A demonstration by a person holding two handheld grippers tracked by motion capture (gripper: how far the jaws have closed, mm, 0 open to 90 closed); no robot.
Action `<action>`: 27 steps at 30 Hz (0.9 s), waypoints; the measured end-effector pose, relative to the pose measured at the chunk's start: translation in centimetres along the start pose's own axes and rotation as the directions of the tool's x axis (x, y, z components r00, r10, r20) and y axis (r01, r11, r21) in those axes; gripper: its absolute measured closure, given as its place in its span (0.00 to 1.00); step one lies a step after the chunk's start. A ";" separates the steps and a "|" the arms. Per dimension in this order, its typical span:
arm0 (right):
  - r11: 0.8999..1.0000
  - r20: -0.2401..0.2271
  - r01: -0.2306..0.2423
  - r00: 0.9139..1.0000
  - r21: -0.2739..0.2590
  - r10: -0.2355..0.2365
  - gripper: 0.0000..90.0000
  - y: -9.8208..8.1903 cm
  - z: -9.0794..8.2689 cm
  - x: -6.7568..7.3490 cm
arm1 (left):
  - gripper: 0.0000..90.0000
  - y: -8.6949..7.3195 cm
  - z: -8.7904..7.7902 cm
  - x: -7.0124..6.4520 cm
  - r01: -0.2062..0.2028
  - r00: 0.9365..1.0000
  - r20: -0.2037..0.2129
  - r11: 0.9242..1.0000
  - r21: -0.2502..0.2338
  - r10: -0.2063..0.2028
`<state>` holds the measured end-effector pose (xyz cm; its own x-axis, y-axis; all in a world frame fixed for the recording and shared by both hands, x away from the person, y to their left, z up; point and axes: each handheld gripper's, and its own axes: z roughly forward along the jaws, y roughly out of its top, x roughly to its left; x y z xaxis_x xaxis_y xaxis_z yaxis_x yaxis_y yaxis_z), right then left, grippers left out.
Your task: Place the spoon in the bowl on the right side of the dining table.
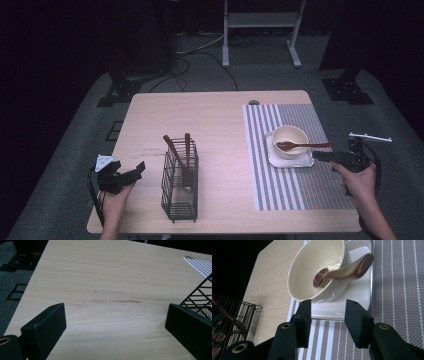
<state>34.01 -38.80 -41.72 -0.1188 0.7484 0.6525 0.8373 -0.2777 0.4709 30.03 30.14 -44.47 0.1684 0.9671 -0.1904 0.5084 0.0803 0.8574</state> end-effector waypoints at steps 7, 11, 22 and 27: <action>1.000 -0.008 0.001 1.000 0.015 -0.001 0.59 -1.0 0.5 0.0 | 0.03 0.1 0.1 -0.1 -0.008 1.000 0.004 1.000 0.001 0.008; 1.000 -0.012 0.004 1.000 0.018 -0.003 0.58 -1.3 0.5 -0.1 | 0.03 0.1 0.1 -0.2 -0.010 1.000 0.006 1.000 0.001 0.010; 0.999 -0.021 0.013 1.000 0.035 -0.012 0.56 -2.4 1.2 0.0 | 0.03 0.1 0.0 -0.2 -0.007 1.000 0.005 1.000 -0.002 0.007; 0.999 -0.036 0.016 0.999 0.050 -0.014 0.55 -3.0 1.5 0.2 | 0.03 0.1 0.0 -0.1 -0.006 1.000 0.005 1.000 -0.002 0.006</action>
<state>32.31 -36.92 -43.91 -0.1494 0.7303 0.6666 0.8608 -0.2357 0.4512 30.02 30.01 -44.37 0.1753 0.9665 -0.1877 0.5056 0.0753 0.8595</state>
